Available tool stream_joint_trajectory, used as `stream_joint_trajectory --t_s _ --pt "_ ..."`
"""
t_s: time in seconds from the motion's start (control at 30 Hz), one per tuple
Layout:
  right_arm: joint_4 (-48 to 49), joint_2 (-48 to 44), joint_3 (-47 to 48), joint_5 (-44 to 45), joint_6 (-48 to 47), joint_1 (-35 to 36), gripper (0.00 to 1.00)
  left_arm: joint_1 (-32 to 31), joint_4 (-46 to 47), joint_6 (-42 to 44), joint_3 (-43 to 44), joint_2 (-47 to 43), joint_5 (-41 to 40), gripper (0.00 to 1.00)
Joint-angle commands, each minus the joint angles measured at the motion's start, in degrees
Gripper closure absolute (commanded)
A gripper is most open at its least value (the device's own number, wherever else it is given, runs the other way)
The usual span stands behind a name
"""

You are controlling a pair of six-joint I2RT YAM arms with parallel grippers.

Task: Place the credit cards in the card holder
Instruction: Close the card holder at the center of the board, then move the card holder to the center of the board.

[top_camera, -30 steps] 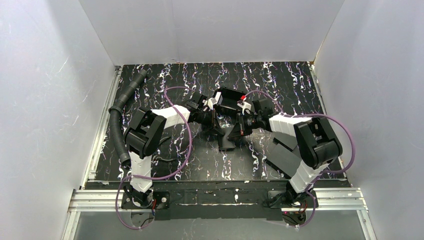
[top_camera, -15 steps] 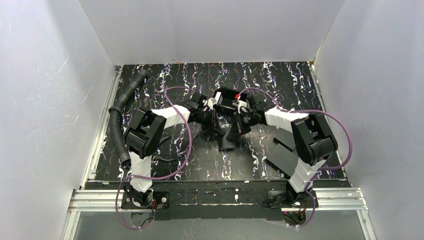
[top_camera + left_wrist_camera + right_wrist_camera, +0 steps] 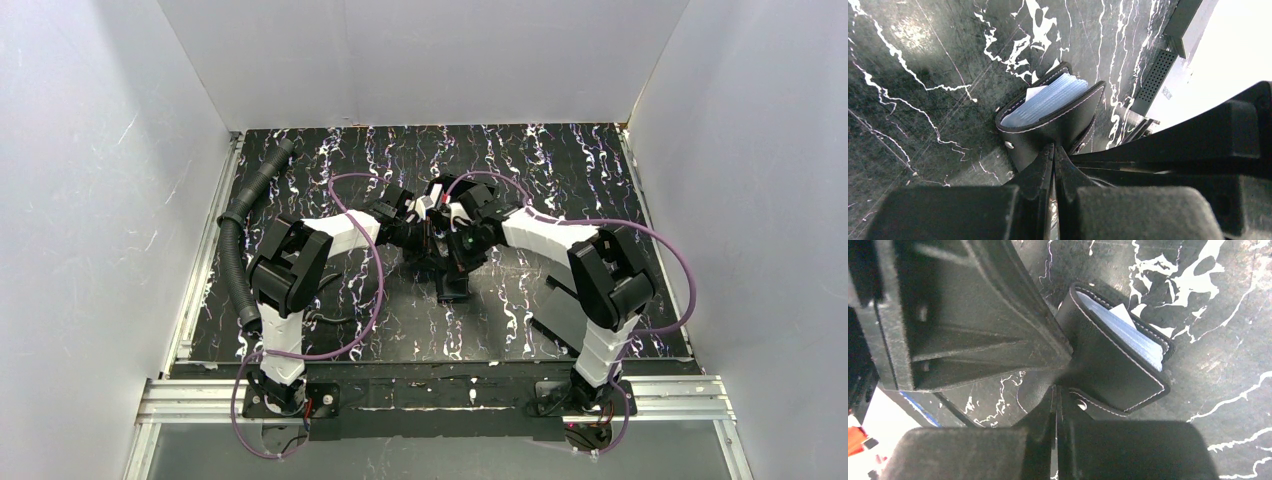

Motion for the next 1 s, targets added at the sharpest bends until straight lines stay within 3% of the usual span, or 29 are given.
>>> stream_joint_trajectory --t_s 0.0,0.2,0.37,0.5,0.67,0.77,0.83,0.87,0.97 --pt "-0.72 9.63 -5.28 14.62 0.53 5.34 0.99 -2.60 -5.18 1.74 -2.20 3.74 -4.78 1.00" --pt "1.45 7.59 -6.02 13.18 3.27 5.17 0.97 -2.60 -6.33 2.34 -1.75 3.01 -5.25 1.00" --pt "-1.06 1.27 -2.08 7.06 1.86 4.03 0.59 -2.31 -9.08 3.21 0.80 1.43 -4.77 0.98" --pt "-4.59 -4.24 1.59 4.19 0.36 3.32 0.43 -1.01 -11.78 3.95 3.97 -2.32 -3.48 0.90" --pt "-9.86 -9.71 5.86 4.85 -1.85 1.96 0.31 1.71 -14.88 4.27 7.85 -7.35 -0.50 0.74" --pt "-10.45 -13.77 4.37 6.15 -2.56 -1.30 0.23 3.59 -19.34 6.59 8.48 -13.22 0.88 0.60" --pt "-0.93 -13.22 -2.64 2.69 0.22 -6.99 0.15 6.13 -23.39 9.25 4.68 -23.69 1.15 0.49" --pt "5.00 -11.82 -5.93 -0.46 2.35 -9.35 0.14 6.19 -26.77 11.09 4.50 -28.04 -0.40 0.21" --pt "13.01 -10.11 -10.57 1.46 4.38 -9.37 0.17 6.13 -29.32 10.86 2.54 -35.57 -2.91 0.15"
